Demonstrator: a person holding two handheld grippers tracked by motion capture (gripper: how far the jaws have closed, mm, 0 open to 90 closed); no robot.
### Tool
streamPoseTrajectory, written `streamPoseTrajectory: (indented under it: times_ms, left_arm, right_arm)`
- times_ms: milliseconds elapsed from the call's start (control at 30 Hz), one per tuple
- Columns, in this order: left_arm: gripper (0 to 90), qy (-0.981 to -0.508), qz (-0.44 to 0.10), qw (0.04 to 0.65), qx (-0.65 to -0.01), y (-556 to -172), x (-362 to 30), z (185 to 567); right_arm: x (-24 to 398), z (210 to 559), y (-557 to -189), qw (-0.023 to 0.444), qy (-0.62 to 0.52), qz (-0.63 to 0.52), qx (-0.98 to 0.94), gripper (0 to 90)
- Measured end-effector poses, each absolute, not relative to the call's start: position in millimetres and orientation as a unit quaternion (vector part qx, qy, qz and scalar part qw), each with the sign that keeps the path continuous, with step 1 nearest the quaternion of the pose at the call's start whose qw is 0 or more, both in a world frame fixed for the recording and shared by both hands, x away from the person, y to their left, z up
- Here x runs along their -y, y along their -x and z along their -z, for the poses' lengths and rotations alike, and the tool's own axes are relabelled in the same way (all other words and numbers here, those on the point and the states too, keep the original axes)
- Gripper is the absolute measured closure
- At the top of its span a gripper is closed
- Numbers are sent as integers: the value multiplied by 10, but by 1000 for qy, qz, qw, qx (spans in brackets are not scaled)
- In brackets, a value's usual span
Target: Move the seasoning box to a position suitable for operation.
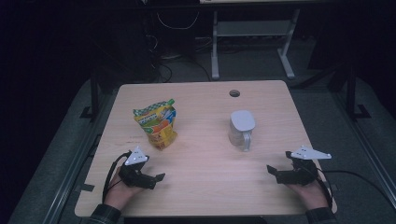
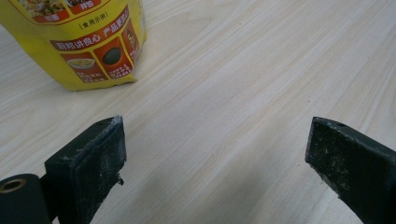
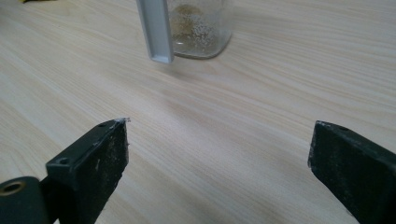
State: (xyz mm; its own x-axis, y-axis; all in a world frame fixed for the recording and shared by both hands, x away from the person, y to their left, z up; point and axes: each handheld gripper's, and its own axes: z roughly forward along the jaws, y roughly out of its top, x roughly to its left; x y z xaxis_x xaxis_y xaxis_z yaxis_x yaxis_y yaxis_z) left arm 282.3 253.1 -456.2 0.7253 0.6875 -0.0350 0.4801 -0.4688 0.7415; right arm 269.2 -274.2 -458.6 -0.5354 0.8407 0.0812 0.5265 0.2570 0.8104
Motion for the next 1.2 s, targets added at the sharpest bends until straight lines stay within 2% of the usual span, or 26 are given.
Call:
streamPoseTrajectory:
  times_ms: [533,1200]
  left_arm:
    - [46,-843,-134,384,-353,-2726,-2580,4580]
    - [46,-842,-128,390,-351,-2714,-2573,4561]
  right_arm:
    - [2618,4523,-2752,173,-441,-424,-772,65]
    - [2386,4368,-2868,163,-434,-428,-776,189]
